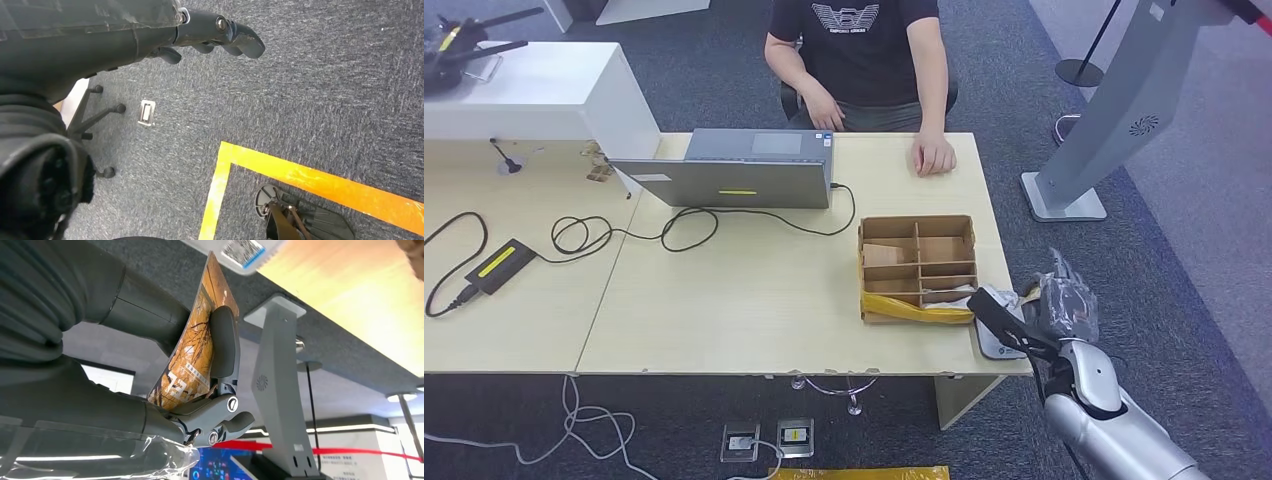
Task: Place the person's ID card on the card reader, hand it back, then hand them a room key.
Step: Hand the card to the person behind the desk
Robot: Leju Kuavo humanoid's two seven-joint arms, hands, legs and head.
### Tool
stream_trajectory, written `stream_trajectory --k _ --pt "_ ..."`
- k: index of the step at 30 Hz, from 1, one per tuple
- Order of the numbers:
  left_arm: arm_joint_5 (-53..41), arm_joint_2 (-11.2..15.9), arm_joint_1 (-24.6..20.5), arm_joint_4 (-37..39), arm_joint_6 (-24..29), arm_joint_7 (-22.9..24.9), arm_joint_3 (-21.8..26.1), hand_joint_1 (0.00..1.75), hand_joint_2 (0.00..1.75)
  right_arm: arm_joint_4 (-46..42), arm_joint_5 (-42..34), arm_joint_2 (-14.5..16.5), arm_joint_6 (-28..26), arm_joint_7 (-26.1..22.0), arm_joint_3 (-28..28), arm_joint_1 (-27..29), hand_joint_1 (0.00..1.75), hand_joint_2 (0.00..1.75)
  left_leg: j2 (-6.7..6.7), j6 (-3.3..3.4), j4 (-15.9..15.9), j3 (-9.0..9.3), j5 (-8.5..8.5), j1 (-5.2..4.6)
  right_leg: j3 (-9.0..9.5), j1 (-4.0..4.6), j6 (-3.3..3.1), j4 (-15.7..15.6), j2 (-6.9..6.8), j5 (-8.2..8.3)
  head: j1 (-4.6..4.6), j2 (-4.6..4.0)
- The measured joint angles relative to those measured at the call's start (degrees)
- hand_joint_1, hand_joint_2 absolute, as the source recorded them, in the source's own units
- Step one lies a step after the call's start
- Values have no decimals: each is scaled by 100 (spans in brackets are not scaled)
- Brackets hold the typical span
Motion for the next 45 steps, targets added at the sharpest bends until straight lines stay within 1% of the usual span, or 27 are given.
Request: stream_trajectory --k 4,6,9,13,16,21,34,39,45 --pt "-6 1 0 0 -18 4 -20 0 0 -252 327 -47 182 139 -60 -67 175 175 1 0 0 -3 0 0 -2 0 0 1 1 0 -1 -1" --pt "-29 3 -2 0 -48 18 -52 0 0 -432 556 -89 452 232 -100 -170 175 175 2 0 0 -3 0 0 -3 0 0 1 3 0 -2 0" --pt "-84 9 -6 0 -116 50 -100 0 0 -758 960 -174 998 370 -172 -368 175 175 3 0 0 -2 0 0 -2 0 0 0 2 0 1 0" --pt "-143 29 -7 -2 -201 57 -164 0 0 -1180 1320 -270 1651 427 -238 -572 175 175 3 0 0 -2 0 -1 -2 -1 0 1 3 1 -1 0" --pt "-168 42 -12 -2 -231 57 -210 0 0 -1424 1401 -307 1865 415 -242 -700 175 175 3 0 0 -2 0 0 -3 0 0 1 4 0 -1 -1" --pt "-163 48 -31 -4 -255 57 -261 0 0 -1616 1410 -298 1934 329 -152 -860 175 175 1 0 0 -4 0 1 -3 1 0 1 -1 0 0 0" --pt "-170 49 -40 -4 -307 29 -322 0 0 -1807 1370 -278 1862 274 54 -982 175 175 1 0 0 -5 0 1 -3 1 0 0 1 0 -1 2" --pt "-179 49 -45 -4 -325 25 -378 0 0 -1805 1359 -199 1746 235 210 -982 175 175 1 0 0 -6 0 3 -4 3 0 0 1 0 1 0" --pt "-219 50 -52 -5 -367 -9 -420 0 0 -1802 1360 -81 1729 180 378 -984 175 175 1 -1 0 -8 0 5 -4 4 -1 0 0 -1 0 -1"
